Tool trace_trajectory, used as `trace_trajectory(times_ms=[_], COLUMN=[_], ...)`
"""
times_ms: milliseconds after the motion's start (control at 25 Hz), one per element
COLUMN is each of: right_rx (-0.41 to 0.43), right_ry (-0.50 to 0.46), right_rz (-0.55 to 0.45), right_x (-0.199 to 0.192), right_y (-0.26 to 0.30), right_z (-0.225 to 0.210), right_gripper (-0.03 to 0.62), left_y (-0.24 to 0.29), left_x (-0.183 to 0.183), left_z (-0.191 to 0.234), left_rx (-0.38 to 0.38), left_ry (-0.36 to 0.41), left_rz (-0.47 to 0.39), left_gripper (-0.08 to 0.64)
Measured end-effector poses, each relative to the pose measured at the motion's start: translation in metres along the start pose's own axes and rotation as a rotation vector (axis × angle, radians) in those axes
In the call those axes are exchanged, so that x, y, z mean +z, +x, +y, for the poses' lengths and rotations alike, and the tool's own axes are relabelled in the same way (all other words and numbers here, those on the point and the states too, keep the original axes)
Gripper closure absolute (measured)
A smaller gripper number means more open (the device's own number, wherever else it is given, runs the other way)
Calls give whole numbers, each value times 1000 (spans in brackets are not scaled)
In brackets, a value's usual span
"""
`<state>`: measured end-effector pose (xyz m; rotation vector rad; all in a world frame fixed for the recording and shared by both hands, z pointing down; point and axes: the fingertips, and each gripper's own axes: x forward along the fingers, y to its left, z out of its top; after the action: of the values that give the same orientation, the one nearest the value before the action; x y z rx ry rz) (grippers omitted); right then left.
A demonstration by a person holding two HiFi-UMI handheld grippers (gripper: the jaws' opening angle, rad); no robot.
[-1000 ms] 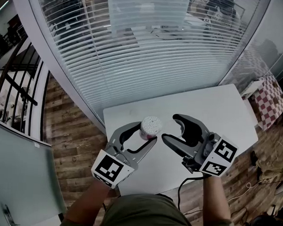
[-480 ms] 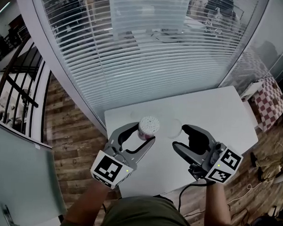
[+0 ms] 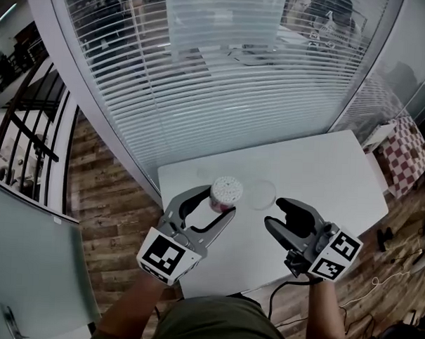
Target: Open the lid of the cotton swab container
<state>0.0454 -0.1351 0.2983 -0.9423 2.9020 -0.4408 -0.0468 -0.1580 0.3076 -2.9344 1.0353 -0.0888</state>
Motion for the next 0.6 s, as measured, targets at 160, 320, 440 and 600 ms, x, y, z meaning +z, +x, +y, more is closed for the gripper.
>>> trace_trajectory(times_ms=[160,320,440,600], right_rx=[-5,-22,-28,-28], right_ry=[4,16,23,26], right_rz=[2,4,3,3], right_x=[-2,-3,-4,-5], right_y=[0,0,-1,-1], right_z=[3,1,0,-1], right_gripper=[418,464,522,565], left_y=[-1,0,-2,-1], left_x=[1,0,-6,-4], left_z=[-2,-3,0,-2], left_rx=[-3,0,11,8], left_ry=[0,-8,-4,-7], left_rz=[-3,-6,-3,-4], left_gripper=[322,322,322,322])
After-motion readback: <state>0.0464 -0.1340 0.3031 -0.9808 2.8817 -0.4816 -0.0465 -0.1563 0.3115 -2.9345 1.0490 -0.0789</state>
